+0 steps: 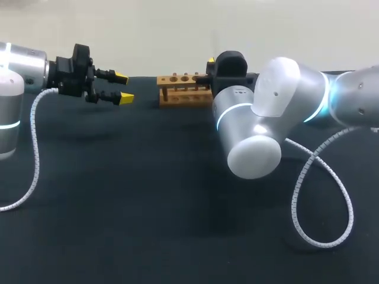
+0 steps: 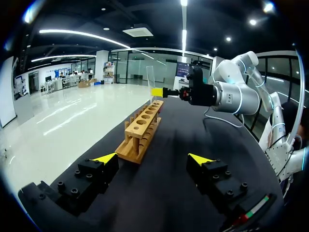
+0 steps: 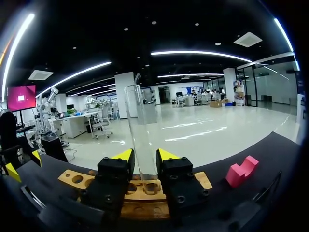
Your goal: Grasp the test tube, adjust it, and insert it.
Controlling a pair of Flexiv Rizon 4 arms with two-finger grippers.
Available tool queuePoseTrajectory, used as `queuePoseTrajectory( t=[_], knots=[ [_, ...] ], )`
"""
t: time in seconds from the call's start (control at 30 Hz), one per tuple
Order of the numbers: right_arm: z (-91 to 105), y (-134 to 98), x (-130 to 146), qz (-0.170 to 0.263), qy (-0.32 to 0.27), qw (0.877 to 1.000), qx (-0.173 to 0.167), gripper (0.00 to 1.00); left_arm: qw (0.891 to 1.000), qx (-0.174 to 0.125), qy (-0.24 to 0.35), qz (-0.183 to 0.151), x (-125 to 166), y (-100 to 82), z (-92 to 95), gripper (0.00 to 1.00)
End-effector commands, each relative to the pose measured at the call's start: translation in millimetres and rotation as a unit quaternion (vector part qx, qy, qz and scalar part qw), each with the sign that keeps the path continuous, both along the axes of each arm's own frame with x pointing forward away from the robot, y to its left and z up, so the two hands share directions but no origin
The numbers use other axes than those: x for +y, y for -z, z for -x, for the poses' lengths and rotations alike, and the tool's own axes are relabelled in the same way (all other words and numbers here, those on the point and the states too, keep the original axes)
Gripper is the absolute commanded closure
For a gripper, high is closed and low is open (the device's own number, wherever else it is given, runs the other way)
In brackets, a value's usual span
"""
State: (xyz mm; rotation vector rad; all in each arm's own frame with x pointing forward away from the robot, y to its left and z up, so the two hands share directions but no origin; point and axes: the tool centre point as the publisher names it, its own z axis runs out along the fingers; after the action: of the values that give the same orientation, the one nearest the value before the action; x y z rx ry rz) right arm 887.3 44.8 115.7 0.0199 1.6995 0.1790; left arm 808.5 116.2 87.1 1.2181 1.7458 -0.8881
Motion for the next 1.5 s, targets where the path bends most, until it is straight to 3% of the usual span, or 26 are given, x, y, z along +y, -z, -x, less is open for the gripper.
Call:
queuePoseTrajectory(
  t=[0.03,0.17,0.47,0.53,0.73,0.77,0.87,0.9,0.93,0.97,1.2,1.5],
  knots=[
    [4.6,0.8,-7.0,-0.006,-0.008,1.000,-0.006,0.90,1.000,-0.002,0.001,0.002,0.6,1.3,-0.3,0.00],
    [6.4,1.0,-9.4,-0.008,-0.005,1.000,-0.005,1.00,1.000,-0.002,0.001,0.002,0.6,1.3,-0.3,0.00],
    [12.0,1.3,-9.1,-0.011,-0.007,1.000,-0.002,1.00,1.000,-0.002,0.001,0.002,0.6,1.3,-0.3,0.00],
    [13.8,1.1,-9.0,-0.012,-0.008,1.000,0.000,0.73,1.000,-0.002,0.001,0.002,0.6,1.3,-0.3,0.00],
    [22.4,-1.4,-9.9,-0.013,-0.004,1.000,0.005,0.50,1.000,-0.002,0.001,0.002,0.6,1.3,-0.3,0.00],
    [25.0,-2.3,-10.3,-0.013,-0.004,1.000,0.005,0.36,1.000,-0.002,0.001,0.002,0.6,1.3,-0.3,0.00],
    [35.4,-5.1,-11.8,-0.014,0.000,1.000,0.008,0.27,1.000,-0.002,0.001,0.002,0.6,1.3,-0.3,0.00],
    [39.4,-5.9,-12.2,-0.014,0.001,1.000,0.010,0.22,1.000,-0.002,0.001,0.002,0.6,1.3,-0.3,0.00],
    [43.6,-6.8,-12.5,-0.013,0.001,1.000,0.011,0.07,1.000,-0.002,0.001,0.002,0.6,1.3,-0.3,0.00],
    [47.7,-7.7,-12.7,-0.014,0.002,1.000,0.012,0.03,1.000,-0.002,0.001,0.002,0.6,1.3,-0.3,0.00],
    [66.8,-11.4,-14.6,-0.013,0.019,1.000,0.021,0.00,1.000,-0.002,0.001,0.002,0.6,1.3,-0.3,0.00],
    [68.8,-11.9,-14.8,-0.008,0.032,0.999,0.031,0.00,1.000,-0.002,0.001,0.002,0.6,1.3,-0.3,0.00]
  ],
)
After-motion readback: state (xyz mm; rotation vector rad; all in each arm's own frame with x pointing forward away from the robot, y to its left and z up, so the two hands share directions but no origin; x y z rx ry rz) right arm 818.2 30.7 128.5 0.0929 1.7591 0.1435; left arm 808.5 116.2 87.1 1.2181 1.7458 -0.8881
